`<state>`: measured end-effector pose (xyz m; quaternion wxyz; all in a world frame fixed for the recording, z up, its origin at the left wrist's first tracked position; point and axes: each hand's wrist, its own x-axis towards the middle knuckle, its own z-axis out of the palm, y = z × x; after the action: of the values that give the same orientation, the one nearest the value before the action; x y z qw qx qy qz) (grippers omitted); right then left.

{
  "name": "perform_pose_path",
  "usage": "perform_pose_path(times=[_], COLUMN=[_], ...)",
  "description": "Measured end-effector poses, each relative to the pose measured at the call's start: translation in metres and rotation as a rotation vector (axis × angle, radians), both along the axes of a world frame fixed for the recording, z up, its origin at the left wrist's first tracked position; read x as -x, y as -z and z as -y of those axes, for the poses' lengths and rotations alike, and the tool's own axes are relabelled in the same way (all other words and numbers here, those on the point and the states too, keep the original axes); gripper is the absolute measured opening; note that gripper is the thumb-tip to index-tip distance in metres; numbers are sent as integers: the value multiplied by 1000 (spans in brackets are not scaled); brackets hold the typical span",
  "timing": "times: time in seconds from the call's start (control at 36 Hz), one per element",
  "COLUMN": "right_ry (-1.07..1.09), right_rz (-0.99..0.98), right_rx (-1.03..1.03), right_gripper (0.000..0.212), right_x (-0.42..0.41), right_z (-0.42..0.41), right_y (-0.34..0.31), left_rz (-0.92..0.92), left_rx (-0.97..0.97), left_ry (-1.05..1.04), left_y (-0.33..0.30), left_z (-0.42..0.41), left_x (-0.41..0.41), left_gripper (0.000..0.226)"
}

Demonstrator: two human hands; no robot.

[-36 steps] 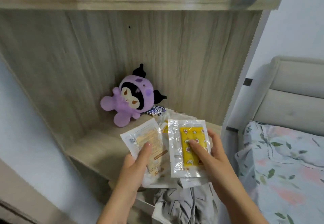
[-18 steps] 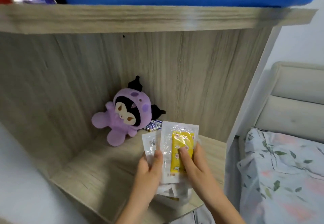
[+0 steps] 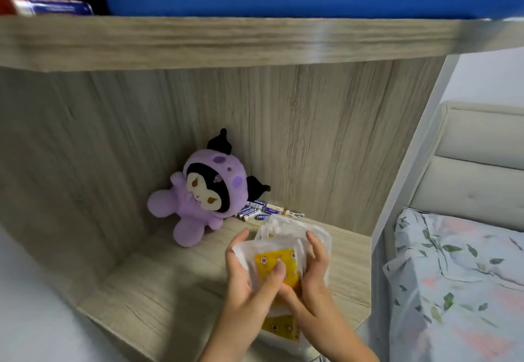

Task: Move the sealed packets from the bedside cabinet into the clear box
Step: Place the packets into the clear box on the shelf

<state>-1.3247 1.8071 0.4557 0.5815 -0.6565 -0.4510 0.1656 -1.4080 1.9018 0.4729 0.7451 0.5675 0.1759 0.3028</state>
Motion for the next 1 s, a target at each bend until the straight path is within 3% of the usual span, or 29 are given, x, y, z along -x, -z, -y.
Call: perform_pose_path(times=[0.08,0.19,0.25,0.39,0.5,0.56,0.64,0.69,0.78,0.86,0.92,0.97,1.0], right_ry=[-44,23,42,83,-58,-142,-236,-323,-418,-509,-554,-540,-502], right_rz=[-35,-12,10,47,-161,-275,-308,-131,292,394,341,260,234], right_rx=[104,132,178,223,163,151,252,413,764,960,995,977,943], right_gripper=[103,135,125,74,79,83,82,85,93,98,73,33,24], right_x=[-3,-14,-16,-16,-24,-35,-58,-70,-69,-56,-52,-52,-50], right_z=[1,1,-2,-10,-9,-7,-6,-10,-33,-56,-59,-53,-50], right_y=[-3,3,4,2,-4,-11,-33,-49,-58,-50,-45,-45,-45], left_rz=[-34,-39,-55,-95,12,55,56,30,-10,-84,-157,-258,-309], left_rx=[-7,3,-49,-114,1,-53,-279,-476,-705,-972,-1205,-1255,-1276], left_ry=[-3,50,141,159,126,23,-140,-217,-240,-168,-138,-108,-103], left_y=[13,23,26,30,24,19,21,26,36,50,65,73,73], left_z=[3,-9,-11,-11,-13,-14,-21,-25,-26,-24,-26,-29,-29], left_x=[-1,0,-2,-3,3,10,19,24,28,26,23,22,22], left_gripper=[88,71,68,62,59,65,59,54,73,87,74,70,69])
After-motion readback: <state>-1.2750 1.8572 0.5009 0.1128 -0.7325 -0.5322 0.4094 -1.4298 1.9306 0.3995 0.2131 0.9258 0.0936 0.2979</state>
